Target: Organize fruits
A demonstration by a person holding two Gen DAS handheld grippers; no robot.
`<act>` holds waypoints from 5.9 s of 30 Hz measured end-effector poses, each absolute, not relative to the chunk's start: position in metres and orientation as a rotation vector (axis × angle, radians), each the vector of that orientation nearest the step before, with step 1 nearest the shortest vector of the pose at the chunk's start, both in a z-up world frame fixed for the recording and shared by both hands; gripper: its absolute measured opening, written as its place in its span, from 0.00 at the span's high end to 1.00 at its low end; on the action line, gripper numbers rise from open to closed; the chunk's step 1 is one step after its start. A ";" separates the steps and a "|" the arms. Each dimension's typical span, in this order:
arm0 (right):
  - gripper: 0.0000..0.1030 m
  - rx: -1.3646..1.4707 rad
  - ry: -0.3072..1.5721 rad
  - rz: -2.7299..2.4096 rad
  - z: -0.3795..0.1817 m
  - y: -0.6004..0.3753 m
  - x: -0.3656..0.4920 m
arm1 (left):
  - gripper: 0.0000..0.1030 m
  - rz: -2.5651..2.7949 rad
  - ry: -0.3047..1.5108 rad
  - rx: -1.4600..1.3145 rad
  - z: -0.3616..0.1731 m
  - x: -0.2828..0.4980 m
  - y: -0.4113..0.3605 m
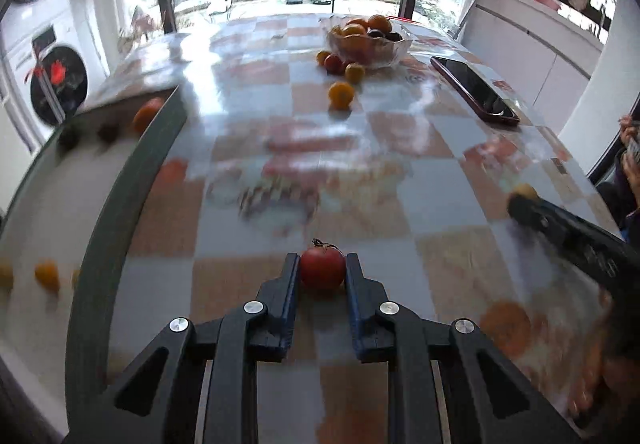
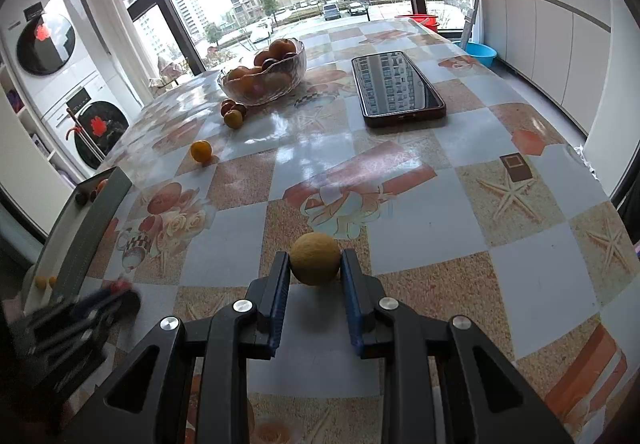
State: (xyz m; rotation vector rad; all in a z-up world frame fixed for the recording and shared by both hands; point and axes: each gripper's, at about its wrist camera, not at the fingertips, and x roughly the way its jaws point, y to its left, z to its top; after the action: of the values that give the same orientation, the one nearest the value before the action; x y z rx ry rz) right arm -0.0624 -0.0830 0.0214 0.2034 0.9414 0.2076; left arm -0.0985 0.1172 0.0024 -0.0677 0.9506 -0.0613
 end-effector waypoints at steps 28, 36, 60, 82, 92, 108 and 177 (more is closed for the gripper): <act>0.72 0.148 1.051 0.277 0.037 -0.030 -0.093 | 0.77 0.043 0.790 -0.111 0.049 -0.145 0.185; 0.72 0.072 1.068 0.380 0.051 0.029 -0.084 | 0.77 0.182 0.754 -0.143 0.049 -0.146 0.242; 0.29 0.028 1.090 0.713 0.070 0.208 -0.057 | 0.75 0.350 0.868 -0.201 -0.004 -0.138 0.316; 0.00 0.129 1.126 0.233 0.030 0.019 -0.040 | 0.13 0.100 0.789 -0.055 0.040 -0.133 0.205; 0.00 0.067 1.107 0.087 0.020 -0.042 -0.047 | 0.13 -0.003 0.876 0.043 0.024 -0.119 0.144; 0.00 -0.036 1.057 0.052 0.013 -0.048 -0.053 | 0.13 0.059 0.937 0.045 -0.005 -0.087 0.129; 0.00 -0.038 1.137 0.054 0.015 -0.048 -0.044 | 0.00 0.050 0.923 -0.065 -0.015 -0.089 0.138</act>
State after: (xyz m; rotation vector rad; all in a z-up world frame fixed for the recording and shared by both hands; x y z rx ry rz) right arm -0.0443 -0.0482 0.0152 -0.0379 1.1368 0.0537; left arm -0.0894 0.1385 -0.0148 -0.0647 0.9226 0.0498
